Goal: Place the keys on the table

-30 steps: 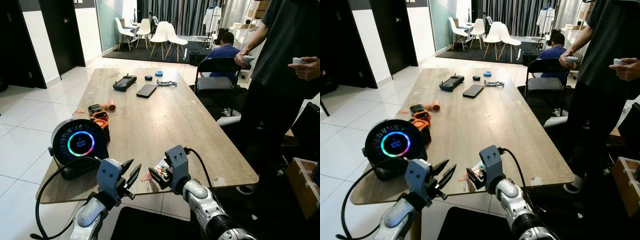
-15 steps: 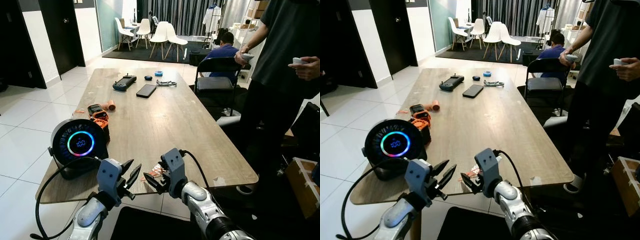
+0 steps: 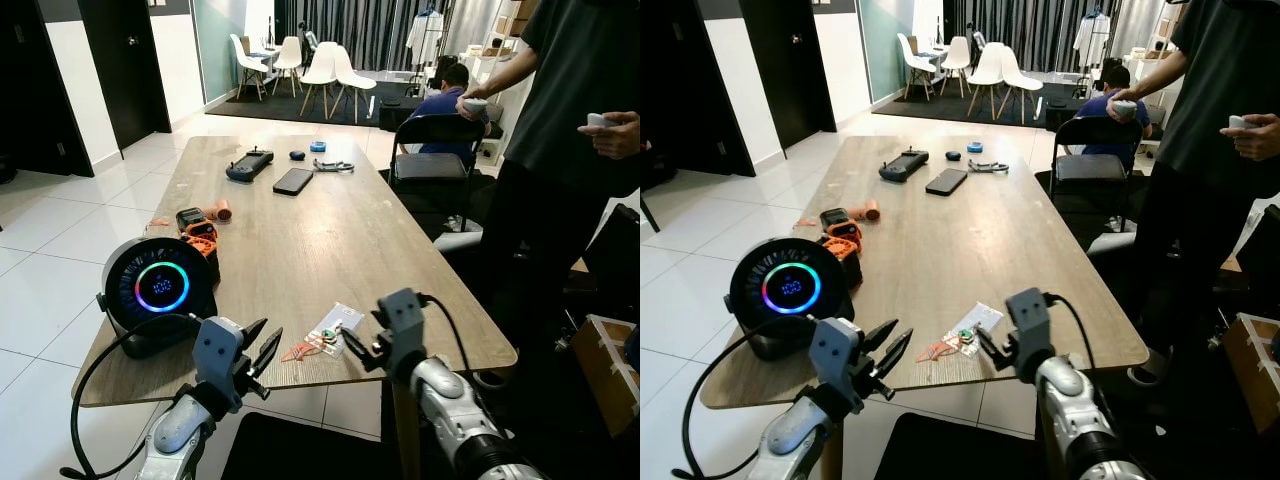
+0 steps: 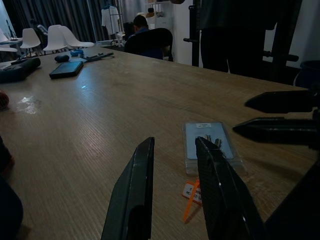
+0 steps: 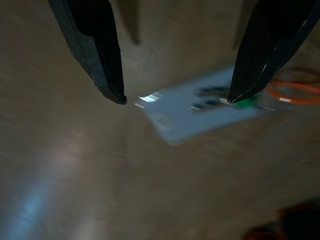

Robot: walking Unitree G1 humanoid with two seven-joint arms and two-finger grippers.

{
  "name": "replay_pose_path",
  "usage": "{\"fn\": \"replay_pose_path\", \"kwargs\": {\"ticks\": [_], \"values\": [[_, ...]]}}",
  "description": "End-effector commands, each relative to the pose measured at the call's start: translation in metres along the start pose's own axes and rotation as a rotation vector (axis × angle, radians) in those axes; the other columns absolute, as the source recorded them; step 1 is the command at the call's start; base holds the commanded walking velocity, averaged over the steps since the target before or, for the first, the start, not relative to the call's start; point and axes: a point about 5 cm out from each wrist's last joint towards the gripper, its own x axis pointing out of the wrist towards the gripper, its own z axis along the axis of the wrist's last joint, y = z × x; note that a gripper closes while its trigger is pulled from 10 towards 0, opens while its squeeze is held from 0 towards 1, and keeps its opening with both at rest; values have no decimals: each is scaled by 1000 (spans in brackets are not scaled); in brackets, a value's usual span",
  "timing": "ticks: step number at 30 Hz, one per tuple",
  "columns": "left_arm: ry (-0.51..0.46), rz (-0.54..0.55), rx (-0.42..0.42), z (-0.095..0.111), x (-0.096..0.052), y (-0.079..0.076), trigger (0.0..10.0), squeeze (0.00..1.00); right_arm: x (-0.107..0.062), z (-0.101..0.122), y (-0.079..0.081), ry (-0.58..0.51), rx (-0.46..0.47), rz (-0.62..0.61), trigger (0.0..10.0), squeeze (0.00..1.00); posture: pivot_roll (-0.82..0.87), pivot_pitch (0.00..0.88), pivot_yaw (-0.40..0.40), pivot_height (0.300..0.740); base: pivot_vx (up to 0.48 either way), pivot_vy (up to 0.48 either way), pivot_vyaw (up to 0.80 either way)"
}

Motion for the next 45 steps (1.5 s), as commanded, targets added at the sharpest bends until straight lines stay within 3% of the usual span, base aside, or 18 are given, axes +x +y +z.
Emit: {"fn": "replay_pose_path", "kwargs": {"ticks": [1,24,30,38,45], "values": [[-2,-12,-17,0,1,-4,10000,0,-5,-10,-7,51,39,-35,10000,0,18,120,-25,740,0,0,0],[4,-10,-28,0,3,-7,10000,0,14,14,-23,103,72,-181,10000,0,23,126,-22,740,0,0,0],[9,-10,-28,-1,3,-7,10000,0,20,12,-5,148,20,-29,10000,0,22,128,-24,740,0,0,0],[14,-7,-28,-1,3,-7,10000,0,20,5,6,184,-28,33,10000,0,23,131,-27,740,0,0,0],[20,-8,-23,-2,1,-7,10000,0,20,-8,27,265,-76,172,10000,0,23,130,-29,740,0,0,0]]}}
